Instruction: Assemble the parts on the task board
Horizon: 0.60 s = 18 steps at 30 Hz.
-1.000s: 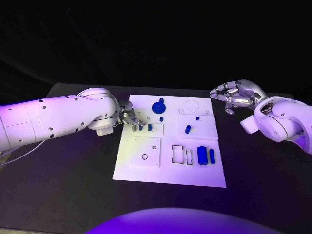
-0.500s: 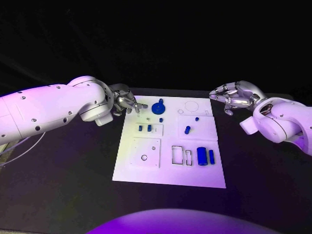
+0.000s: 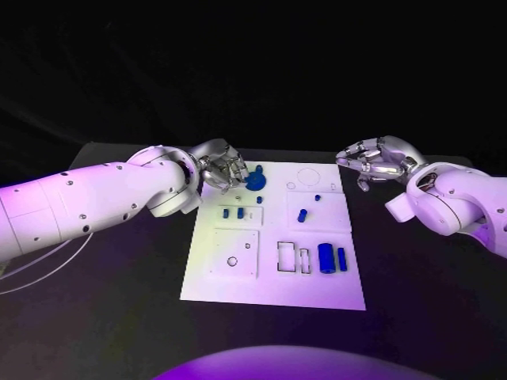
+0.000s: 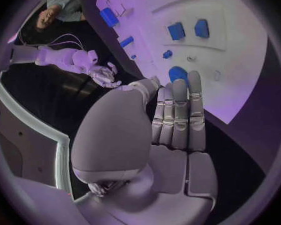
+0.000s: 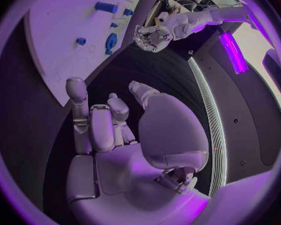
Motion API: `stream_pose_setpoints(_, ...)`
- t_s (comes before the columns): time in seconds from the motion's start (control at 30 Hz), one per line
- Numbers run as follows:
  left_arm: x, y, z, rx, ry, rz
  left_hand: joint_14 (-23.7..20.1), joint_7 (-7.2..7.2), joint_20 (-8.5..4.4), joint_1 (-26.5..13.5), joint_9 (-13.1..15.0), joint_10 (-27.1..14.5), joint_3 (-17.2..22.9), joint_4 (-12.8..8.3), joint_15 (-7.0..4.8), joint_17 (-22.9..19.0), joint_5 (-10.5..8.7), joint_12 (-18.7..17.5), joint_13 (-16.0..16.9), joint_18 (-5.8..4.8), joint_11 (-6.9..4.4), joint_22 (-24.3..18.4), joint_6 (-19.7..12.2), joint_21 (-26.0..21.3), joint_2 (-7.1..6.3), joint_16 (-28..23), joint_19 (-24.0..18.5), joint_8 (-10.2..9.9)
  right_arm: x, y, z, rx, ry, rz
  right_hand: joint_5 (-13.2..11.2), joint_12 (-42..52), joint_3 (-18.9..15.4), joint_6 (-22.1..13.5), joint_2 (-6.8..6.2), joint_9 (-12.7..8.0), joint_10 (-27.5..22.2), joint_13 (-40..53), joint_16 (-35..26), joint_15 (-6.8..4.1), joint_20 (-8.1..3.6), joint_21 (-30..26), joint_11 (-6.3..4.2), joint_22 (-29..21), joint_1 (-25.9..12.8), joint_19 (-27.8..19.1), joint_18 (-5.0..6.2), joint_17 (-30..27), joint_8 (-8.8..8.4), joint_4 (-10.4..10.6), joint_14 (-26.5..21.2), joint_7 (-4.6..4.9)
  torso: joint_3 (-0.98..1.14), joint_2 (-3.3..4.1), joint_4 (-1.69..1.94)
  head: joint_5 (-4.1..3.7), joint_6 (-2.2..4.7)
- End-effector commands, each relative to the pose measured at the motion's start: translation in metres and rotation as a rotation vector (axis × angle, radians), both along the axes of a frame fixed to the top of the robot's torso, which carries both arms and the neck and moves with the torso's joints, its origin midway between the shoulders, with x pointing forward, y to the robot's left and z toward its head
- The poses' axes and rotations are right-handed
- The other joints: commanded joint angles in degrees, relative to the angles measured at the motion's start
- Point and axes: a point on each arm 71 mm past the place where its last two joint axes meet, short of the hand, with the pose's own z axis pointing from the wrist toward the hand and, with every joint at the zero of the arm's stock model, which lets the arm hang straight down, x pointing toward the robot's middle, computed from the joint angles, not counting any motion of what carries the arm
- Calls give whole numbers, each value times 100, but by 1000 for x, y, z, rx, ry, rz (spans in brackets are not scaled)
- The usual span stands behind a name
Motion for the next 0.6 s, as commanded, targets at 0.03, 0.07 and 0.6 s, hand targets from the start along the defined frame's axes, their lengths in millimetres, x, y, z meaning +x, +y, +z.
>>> stream_pose_setpoints(0.03, -5, -18, 7, 90, -287, -223, -16, -54, 8, 20, -71, 19, 72, -67, 11, -66, 12, -271, -188, 44, 37, 26, -32, -17, -43, -56, -44, -89, -1, 2, 0, 8, -7, 17, 23, -69, 23, -45, 1, -9, -54, -76, -62, 1, 9, -109, -3, -82, 44, -63, 96, -81, 24, 22, -64, 14, -1, 4, -1, -22, 25)
stream_pose_setpoints(0.07, -6, -21, 4, 119, -308, -250, 9, -57, 7, 13, -85, 13, 77, -81, 14, -76, 10, -333, -229, 47, 49, 35, -45, -5, -53, -57, -28, -109, -1, 2, 0, 8, -8, 18, 23, -69, 23, -45, 1, -9, -54, -76, -62, 1, 9, -109, -3, -82, 44, -63, 96, -81, 24, 22, -64, 14, -2, 7, -3, -25, 27)
stream_pose_setpoints(0.6, -9, -50, -24, 458, -373, -458, 1041, -287, 18, -331, -287, -125, -721, 58, -32, 830, 3, -1335, -860, 14, 68, 633, 178, 820, -88, 1711, 560, -409, -1, 4, -1, 11, -3, 24, 23, -86, 26, -46, 2, -9, -64, -93, -71, 1, 9, -107, -3, -76, 47, -59, 93, -83, 25, 23, -67, 14, 10, 0, 2, -46, 5)
